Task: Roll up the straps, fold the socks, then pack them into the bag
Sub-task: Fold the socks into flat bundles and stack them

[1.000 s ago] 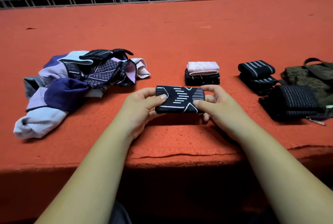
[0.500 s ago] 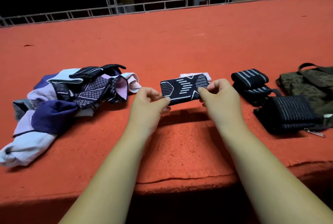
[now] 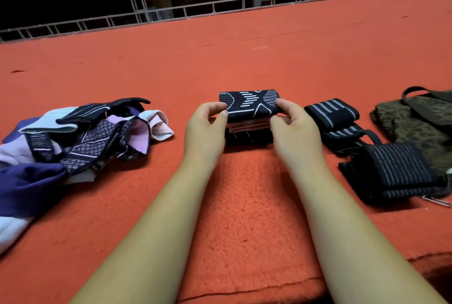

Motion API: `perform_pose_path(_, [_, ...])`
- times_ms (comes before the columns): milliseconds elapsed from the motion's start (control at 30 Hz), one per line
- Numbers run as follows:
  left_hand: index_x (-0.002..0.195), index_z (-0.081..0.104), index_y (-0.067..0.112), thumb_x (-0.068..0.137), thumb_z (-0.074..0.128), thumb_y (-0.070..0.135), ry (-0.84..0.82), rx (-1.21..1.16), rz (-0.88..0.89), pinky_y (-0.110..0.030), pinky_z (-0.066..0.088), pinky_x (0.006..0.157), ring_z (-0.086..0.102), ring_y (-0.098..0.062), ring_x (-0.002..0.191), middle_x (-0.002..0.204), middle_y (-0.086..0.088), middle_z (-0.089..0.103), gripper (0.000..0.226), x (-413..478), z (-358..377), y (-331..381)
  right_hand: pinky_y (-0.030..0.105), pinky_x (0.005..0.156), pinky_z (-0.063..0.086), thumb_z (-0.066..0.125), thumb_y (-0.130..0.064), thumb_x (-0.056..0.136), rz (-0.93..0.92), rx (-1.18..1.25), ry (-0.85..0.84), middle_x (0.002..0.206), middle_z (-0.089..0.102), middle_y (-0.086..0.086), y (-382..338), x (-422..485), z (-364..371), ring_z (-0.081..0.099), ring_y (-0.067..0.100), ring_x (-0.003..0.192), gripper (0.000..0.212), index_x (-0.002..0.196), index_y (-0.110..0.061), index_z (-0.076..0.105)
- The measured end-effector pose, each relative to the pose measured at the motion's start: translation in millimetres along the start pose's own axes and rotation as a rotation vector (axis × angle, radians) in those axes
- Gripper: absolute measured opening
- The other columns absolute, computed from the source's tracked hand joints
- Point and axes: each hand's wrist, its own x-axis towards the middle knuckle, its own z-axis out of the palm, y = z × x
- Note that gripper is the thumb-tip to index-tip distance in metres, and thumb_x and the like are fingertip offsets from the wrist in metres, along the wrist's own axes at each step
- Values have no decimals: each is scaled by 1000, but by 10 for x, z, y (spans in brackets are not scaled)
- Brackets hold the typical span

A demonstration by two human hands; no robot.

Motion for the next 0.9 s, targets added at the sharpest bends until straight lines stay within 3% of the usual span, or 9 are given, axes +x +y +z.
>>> perform_pose_path(167, [130,72,27,100,70,25,-98,165,12,-35,53,102,66,-8,101,120,9,72,30,-33,27,-237,24,107,43,54,-13,96,18,-111,-116,136,63,-4,102,9,43,62,11,115,61,154,-30,53])
perform_pose_path(300, [140,68,31,101,69,22,-130,235,23,-24,48,98,63,-10,97,125,4,64,40,-31,-8,-262,38,116,45,56,-18,92,40,-82,-139,145,60,-9,144,-13,56,59,10,130,70,157,-42,46])
perform_pose_path(367, [141,66,36,99,69,19,-122,225,45,-28,50,95,60,-7,87,125,6,65,45,-42,-24,-269,33,115,44,57,-17,93,40,-50,-122,145,57,-11,148,-29,34,58,5,129,70,155,-45,46])
perform_pose_path(500, [136,62,32,93,70,13,-63,166,2,-41,58,91,64,-12,83,120,8,70,48,-65,-26,-283,23,105,46,59,-16,94,-5,-36,-48,135,57,-7,136,-66,0,58,1,114,61,147,-45,53])
perform_pose_path(567, [133,60,28,92,69,14,-38,148,-37,-49,59,91,68,-16,88,116,7,70,43,-85,-32,-262,3,87,40,60,-15,94,-28,-52,-12,127,56,-7,130,-100,-10,56,-7,101,54,141,-42,58])
perform_pose_path(633, [129,60,28,93,68,14,-30,161,-53,-52,59,90,66,-14,86,115,9,69,39,-125,-63,-211,-4,75,34,59,-13,94,-44,-56,34,122,56,-6,117,-146,-20,52,-14,93,47,135,-36,62])
perform_pose_path(700, [126,61,29,94,66,16,-46,174,-76,-55,61,87,63,-16,84,113,11,68,35,-174,-141,-106,-2,76,36,58,-13,93,-51,-53,71,119,59,-5,77,-201,-16,54,-9,93,38,128,-29,63])
perform_pose_path(800, [126,61,30,94,64,22,-103,234,-125,-55,62,86,62,-18,85,114,15,67,33,-275,-375,107,20,83,41,57,-13,93,-54,-48,68,115,64,-3,4,-319,64,58,6,98,26,116,-24,63])
perform_pose_path(900, [130,63,24,96,66,23,-112,343,-102,-37,54,97,65,-14,101,119,13,68,34,-425,-735,217,19,78,38,58,-12,93,-66,-57,-31,106,69,-8,-120,-501,211,63,12,99,21,107,-24,69])
